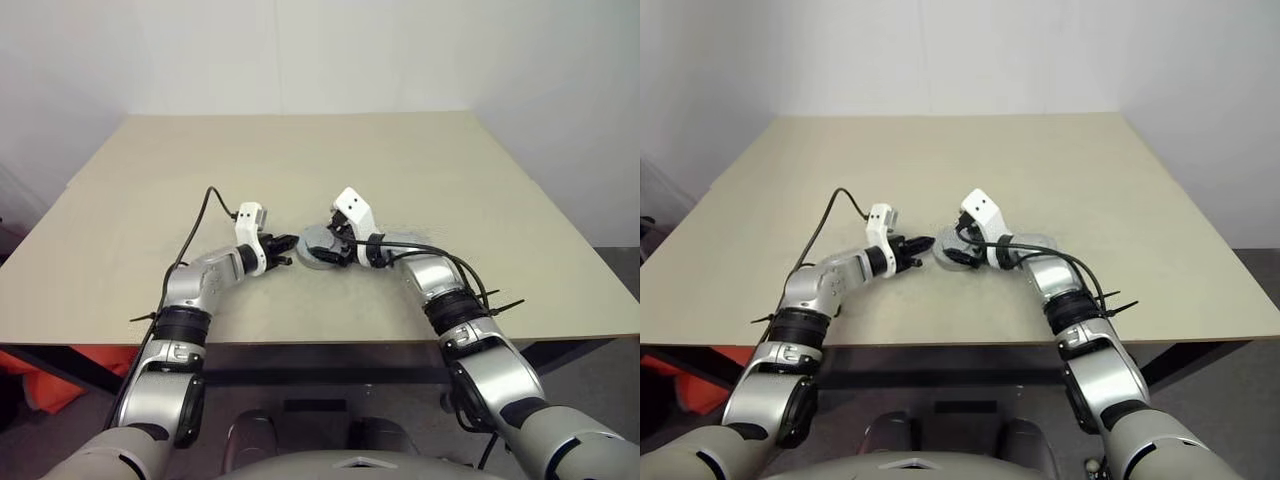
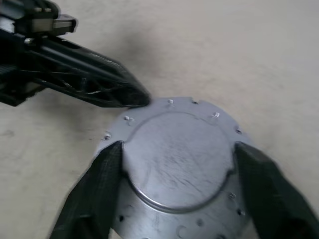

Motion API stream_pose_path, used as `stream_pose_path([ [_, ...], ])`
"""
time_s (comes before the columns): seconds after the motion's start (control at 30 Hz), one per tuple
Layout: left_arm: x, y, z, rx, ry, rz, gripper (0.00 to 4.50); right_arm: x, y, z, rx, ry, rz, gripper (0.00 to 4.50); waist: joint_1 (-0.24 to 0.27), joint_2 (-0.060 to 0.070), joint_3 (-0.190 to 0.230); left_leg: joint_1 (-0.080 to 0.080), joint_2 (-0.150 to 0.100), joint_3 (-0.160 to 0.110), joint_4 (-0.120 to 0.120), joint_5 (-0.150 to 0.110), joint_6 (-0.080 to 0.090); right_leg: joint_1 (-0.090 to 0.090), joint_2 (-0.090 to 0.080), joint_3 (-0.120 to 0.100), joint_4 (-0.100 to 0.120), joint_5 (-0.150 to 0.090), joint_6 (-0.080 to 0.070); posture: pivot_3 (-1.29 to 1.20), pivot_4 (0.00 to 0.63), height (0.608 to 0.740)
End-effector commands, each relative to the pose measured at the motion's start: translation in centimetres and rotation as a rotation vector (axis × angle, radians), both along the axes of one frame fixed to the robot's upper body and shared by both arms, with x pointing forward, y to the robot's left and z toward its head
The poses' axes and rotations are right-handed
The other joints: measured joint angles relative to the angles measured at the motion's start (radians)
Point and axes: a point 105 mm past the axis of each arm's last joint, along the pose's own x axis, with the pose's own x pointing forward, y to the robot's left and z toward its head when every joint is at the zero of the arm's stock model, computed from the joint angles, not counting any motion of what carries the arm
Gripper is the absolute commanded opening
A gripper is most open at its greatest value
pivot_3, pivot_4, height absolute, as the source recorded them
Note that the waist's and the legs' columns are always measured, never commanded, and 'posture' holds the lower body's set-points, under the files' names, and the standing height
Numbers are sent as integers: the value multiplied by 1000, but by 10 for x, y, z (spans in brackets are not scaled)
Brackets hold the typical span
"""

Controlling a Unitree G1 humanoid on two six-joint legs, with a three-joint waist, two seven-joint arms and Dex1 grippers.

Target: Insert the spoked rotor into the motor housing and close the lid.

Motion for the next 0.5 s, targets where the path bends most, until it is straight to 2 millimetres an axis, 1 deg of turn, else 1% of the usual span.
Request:
stream_pose_path([
  [0.03,-4,-2,1,-9,11,-16,0,3,-11,-12,-63,21,-44,4484,-1,0,0,0,0,0,0,0,0,0,0,0,0,0,0,0,0,740],
  [0.1,-6,-4,-1,-9,26,-25,0,3,-11,-10,-65,8,-42,4484,-1,0,0,0,0,0,0,0,0,0,0,0,0,0,0,0,0,740],
  [0.3,-10,-12,1,-34,41,-65,0,2,-11,11,33,-16,-35,4484,0,0,0,-1,0,0,-1,0,0,-1,0,0,-1,0,0,0,0,740],
  [0.5,-14,-21,1,-40,51,-109,0,-4,-17,30,117,-24,-50,4484,7,0,0,-8,-1,0,-1,-2,3,-5,0,0,-2,0,-1,0,0,740],
])
